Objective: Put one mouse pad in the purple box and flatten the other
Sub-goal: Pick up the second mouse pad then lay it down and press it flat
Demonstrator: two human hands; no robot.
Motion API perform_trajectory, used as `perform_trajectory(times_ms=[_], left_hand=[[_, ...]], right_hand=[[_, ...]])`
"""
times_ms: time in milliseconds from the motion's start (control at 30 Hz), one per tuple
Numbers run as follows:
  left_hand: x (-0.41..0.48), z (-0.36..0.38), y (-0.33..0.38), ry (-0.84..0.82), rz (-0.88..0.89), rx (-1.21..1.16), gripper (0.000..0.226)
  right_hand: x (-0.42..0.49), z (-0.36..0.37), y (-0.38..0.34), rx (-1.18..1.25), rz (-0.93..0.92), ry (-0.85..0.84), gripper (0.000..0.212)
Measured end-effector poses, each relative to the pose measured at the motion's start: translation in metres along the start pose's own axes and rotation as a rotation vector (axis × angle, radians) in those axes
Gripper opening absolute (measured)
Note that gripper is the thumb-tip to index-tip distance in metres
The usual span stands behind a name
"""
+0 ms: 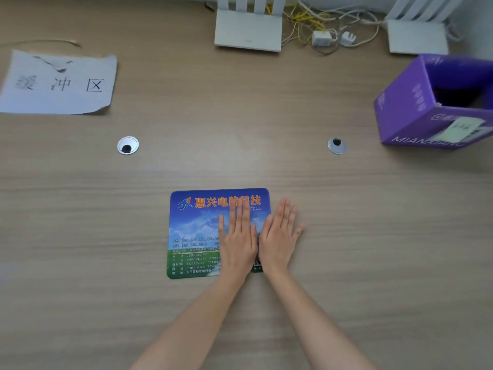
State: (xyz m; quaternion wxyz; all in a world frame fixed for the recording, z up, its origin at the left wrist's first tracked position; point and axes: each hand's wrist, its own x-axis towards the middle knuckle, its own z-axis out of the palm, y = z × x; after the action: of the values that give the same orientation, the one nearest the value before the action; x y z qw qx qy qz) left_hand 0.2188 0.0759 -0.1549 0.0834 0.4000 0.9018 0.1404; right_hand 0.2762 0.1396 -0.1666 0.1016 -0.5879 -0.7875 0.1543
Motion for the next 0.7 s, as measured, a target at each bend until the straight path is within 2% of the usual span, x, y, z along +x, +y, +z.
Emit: perform_trajectory(times_ms=[200, 500, 700], left_hand=[[-0.006, 0.018, -0.004, -0.037, -0.058, 0.017, 0.057], [-0.006, 0.016, -0.001, -0.012, -0.152, -0.074, 0.06], [-0.005, 0.016, -0.001, -0.007, -0.155, -0.072, 0.06]], right_hand=[[-0.008, 0.017, 0.012, -0.088, -0.006, -0.018, 0.059], [-0.007, 0.015, 0.01, -0.096, -0.071, -0.019, 0.057], [-0.006, 0.015, 0.01, -0.104, -0.065, -0.034, 0.057]])
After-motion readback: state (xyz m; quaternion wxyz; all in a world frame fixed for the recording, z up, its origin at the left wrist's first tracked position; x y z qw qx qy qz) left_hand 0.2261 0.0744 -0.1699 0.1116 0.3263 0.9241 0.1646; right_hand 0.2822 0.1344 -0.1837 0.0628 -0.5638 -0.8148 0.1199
